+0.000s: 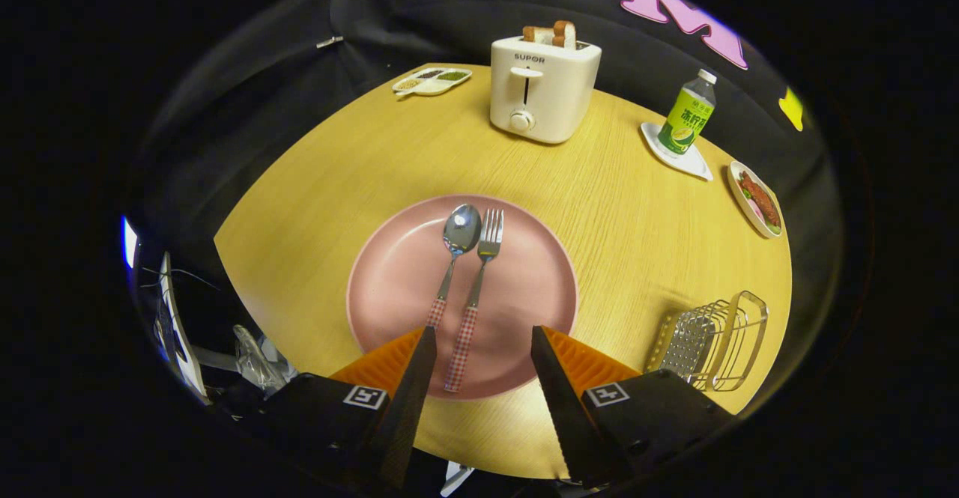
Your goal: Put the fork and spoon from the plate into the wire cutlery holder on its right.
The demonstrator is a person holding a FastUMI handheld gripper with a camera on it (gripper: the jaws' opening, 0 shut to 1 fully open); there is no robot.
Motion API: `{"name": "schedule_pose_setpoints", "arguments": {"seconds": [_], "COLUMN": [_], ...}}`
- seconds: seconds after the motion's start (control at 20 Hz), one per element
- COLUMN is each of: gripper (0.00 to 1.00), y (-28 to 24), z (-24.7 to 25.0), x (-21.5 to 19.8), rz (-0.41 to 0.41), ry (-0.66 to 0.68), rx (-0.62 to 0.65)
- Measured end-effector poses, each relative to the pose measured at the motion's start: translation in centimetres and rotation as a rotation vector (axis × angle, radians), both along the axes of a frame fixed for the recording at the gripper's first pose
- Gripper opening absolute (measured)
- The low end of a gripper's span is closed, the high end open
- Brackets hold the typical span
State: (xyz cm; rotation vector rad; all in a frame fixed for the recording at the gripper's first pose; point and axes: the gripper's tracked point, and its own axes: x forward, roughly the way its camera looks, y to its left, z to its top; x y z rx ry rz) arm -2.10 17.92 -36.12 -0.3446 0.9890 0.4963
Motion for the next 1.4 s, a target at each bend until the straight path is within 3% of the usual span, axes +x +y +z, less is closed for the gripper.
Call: {"name": "schedule_pose_setpoints", "arguments": {"seconds": [0.1, 0.15, 0.2, 0.5, 0.55, 0.65, 0.75, 0.85, 1.4], "gripper": [0.71, 0.51, 0.48, 0.51, 0.42, 0.36, 0.20, 0.14, 0.12], "y": [0.0, 0.0, 0.2, 0.1, 0.0, 0.5, 0.3, 0.3, -1.3], "z": [-1.2, -1.6, -2.0, -4.0, -4.3, -4.4, -4.3, -4.2, -1.2], "x": [-0.1, -0.1, -0.1, -1.0, -1.4, -1.5, -1.2, -1.4, -1.6], "rz": [-0.010, -0.012, -0.007, -0.022, -0.034, -0.030, -0.048, -0.073, -0.106], "ry": [0.031, 0.045, 0.055, 0.132, 0.152, 0.180, 0.188, 0.223, 0.279], "rx": [-0.017, -0.022, -0.029, -0.052, -0.056, -0.045, -0.045, -0.035, -0.011]}}
